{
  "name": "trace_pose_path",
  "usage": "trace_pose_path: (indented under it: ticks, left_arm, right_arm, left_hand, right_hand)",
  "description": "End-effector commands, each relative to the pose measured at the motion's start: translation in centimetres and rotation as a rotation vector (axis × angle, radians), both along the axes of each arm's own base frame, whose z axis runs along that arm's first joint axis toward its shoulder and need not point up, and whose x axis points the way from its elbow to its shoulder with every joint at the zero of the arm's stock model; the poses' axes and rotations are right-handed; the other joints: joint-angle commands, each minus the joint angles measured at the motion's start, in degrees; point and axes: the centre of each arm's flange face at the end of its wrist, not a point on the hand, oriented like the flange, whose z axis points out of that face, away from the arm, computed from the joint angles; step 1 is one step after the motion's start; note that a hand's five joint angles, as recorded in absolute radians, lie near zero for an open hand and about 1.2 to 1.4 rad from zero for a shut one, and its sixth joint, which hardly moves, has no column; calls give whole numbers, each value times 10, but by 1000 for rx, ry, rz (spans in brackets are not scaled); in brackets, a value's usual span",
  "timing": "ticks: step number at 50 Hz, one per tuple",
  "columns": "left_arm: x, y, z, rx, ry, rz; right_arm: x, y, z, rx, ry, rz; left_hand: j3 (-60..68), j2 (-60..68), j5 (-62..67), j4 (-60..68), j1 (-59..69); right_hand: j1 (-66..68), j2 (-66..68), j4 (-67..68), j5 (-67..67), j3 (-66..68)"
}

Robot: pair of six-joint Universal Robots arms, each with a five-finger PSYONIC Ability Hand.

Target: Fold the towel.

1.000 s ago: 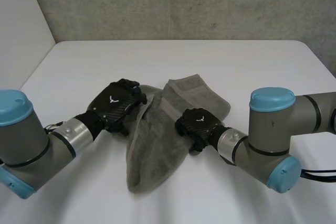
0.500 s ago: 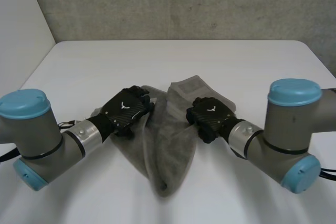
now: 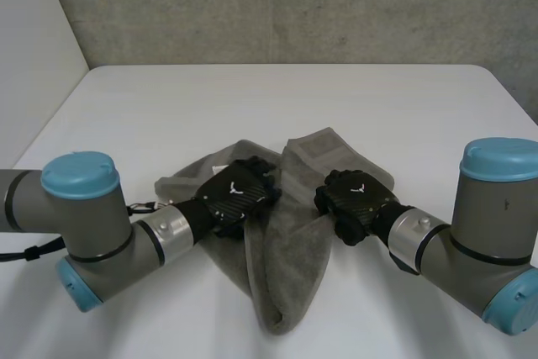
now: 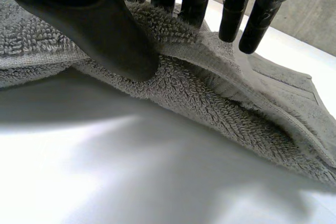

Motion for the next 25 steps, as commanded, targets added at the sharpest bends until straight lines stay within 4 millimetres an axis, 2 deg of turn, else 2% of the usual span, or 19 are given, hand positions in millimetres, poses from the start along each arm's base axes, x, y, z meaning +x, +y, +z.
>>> trace_pose_path:
  ticks: [1, 3, 5, 6, 7, 9, 15, 16, 17, 18, 19, 21, 22, 24, 25]
  left_arm:
    - [-4, 3, -1, 1, -1, -14]
    - [-4, 4, -2, 4, -2, -15]
    - [-3, 3, -4, 6, -5, -13]
    - [-3, 3, -4, 6, -5, -13]
    - [-3, 2, -4, 6, -7, -13]
    - [-3, 2, -4, 6, -9, -11]
    - [7, 4, 4, 48, -41, 20]
    - [14, 2, 16, 47, -40, 42]
    - [14, 2, 16, 47, -40, 42]
    - [23, -1, 29, 42, -37, 71]
    - [23, -1, 30, 42, -37, 71]
    - [38, -4, 53, 32, -18, 120]
    - [38, -4, 53, 32, -18, 120]
    - [45, -1, 75, -14, 9, 140]
    - [45, -1, 75, -14, 9, 140]
  right_arm:
    - [-1, 3, 0, 10, -5, 8]
    - [-1, 3, -1, 11, -4, 7]
    - [-2, 3, -1, 14, -3, 7]
    - [-2, 3, -1, 14, -3, 7]
    - [-3, 3, -1, 15, -1, 1]
    - [-5, 0, 0, 13, -1, -9]
    - [-22, -5, 23, 14, -3, -46]
    - [-22, -5, 23, 14, -3, -46]
    - [-25, -5, 30, 23, -7, -47]
    - [-30, -7, 37, 35, -12, -49]
    - [-30, -7, 37, 35, -12, -49]
    - [-36, -9, 57, 26, -35, -39]
    - [-36, -9, 57, 26, -35, -39]
    - [-39, -9, 75, 2, -58, -29]
    - [-39, -9, 75, 2, -58, -28]
  left_hand:
    - [-30, 25, 30, -34, 25]
    - [-30, 63, 67, -34, 62]
    - [-30, 273, 278, -34, 273]
    - [-30, 274, 279, -34, 274]
    - [-30, 401, 406, -34, 401]
    - [-30, 445, 450, -34, 445]
    - [-30, 446, 451, -34, 446]
    - [-30, 446, 451, -34, 446]
    - [-30, 446, 451, -34, 446]
    - [-30, 446, 451, -34, 446]
    - [-30, 446, 451, -34, 446]
    - [-30, 446, 451, -34, 446]
    - [-30, 446, 451, -34, 446]
    - [-30, 446, 451, -34, 446]
    - [-30, 446, 451, -34, 446]
  right_hand:
    - [56, 66, -44, 32, -25]
    - [56, 66, -44, 32, -25]
    - [56, 66, -44, 32, -25]
    - [56, 66, -44, 32, -25]
    - [56, 66, -44, 32, -25]
    - [56, 66, -44, 32, -25]
    - [56, 66, -44, 32, -25]
    - [56, 66, -44, 32, -25]
    - [56, 66, -44, 32, -25]
    - [56, 66, -44, 32, -25]
    - [56, 66, -44, 32, -25]
    - [56, 66, -44, 32, -25]
    - [56, 66, -44, 32, -25]
    - [56, 66, -44, 32, -25]
    - [56, 66, -44, 32, -25]
